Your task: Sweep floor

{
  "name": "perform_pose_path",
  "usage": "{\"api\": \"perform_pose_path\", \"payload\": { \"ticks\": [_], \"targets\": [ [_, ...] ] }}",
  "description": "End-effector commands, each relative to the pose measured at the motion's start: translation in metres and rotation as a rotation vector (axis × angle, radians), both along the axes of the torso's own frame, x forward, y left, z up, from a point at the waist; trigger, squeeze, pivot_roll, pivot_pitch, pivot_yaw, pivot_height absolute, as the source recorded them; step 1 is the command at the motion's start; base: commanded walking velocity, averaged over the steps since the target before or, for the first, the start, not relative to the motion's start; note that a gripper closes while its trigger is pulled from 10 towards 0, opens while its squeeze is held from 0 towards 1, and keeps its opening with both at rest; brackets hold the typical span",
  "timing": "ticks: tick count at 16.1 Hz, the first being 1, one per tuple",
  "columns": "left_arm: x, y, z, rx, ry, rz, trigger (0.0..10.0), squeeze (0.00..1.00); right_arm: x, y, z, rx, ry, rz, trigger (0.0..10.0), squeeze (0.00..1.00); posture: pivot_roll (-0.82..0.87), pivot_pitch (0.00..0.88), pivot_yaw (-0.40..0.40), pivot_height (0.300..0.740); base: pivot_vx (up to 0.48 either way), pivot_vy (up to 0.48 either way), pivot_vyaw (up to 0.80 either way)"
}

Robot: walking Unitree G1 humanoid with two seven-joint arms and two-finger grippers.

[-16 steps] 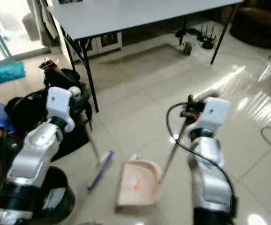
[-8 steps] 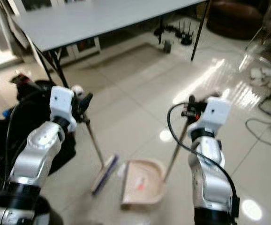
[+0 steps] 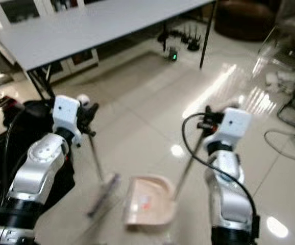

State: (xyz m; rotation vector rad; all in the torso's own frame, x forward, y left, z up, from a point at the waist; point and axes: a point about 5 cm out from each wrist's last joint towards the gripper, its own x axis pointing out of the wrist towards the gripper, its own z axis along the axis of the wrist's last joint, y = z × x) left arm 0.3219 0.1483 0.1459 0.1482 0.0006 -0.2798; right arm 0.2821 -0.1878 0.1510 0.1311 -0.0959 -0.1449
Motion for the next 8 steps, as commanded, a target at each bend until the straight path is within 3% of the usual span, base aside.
{"api": "perform_pose_path", "payload": {
  "ticks": [1, 4, 8],
  "targets": [
    [0.001, 0.008, 0.011, 0.015, -0.052, 0.019, 10.0, 0.00, 0.002, 0.010, 0.008, 0.020, -0.044, 0.028, 10.0, 0.00, -0.12, 0.031, 0.039, 0.740, 0.000, 0.000, 0.00],
    [0.000, 0.009, 0.008, 0.017, -0.059, 0.036, 10.0, 0.00, -0.001, 0.007, 0.006, 0.041, -0.046, 0.008, 10.0, 0.00, -0.12, 0.040, 0.032, 0.740, 0.000, 0.000, 0.00],
    [0.012, 0.008, 0.003, 0.046, -0.039, 0.044, 10.0, 0.00, 0.005, 0.001, 0.005, -0.014, -0.057, 0.008, 10.0, 0.00, -0.11, 0.099, 0.020, 0.740, 0.000, 0.000, 0.00]
  ]
}}
